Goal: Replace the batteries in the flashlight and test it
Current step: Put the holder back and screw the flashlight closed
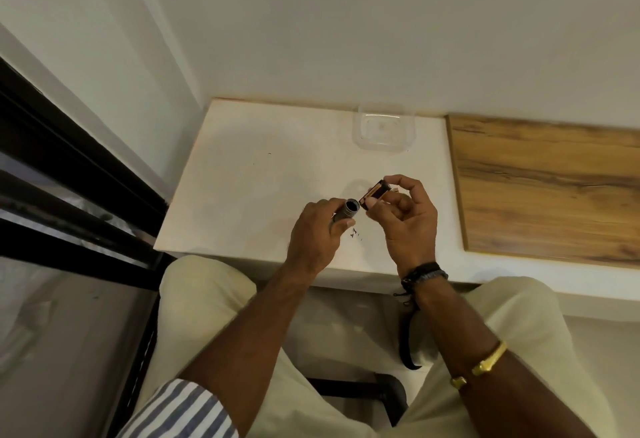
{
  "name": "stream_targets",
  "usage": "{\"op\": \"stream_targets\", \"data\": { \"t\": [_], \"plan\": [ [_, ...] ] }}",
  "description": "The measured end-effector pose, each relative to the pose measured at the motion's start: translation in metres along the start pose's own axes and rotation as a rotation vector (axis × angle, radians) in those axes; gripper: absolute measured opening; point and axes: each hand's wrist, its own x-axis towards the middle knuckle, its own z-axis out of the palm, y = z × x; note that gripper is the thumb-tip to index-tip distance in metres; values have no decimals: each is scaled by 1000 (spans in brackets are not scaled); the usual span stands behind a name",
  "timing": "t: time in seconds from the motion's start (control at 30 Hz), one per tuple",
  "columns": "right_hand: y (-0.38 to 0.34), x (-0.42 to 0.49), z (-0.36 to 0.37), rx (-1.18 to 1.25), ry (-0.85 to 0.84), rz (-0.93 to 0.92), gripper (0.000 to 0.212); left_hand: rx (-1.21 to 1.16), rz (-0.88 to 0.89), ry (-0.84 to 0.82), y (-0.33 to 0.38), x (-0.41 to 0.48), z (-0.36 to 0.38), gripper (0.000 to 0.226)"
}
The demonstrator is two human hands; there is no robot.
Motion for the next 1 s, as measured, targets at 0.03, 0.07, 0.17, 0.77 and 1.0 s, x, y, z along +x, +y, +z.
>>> {"op": "stream_targets", "data": {
  "t": [0.03,0.07,0.17,0.77,1.0],
  "plan": [
    [1,0,1,-63,16,-47,38,13,10,-5,1,-1,0,34],
    [2,-1,2,-120,29,-87,38,22,21,-5,2,-2,0,34],
    [3,-4,2,-227,43,-171,36,49,56,6,6,-3,-1,35],
    [25,8,-16,-369,118,-211,11,97,134,-36,7,2,-18,39],
    [41,53,-18,-678,120,-19,17,77,97,-18,0,8,-20,32]
  ]
}}
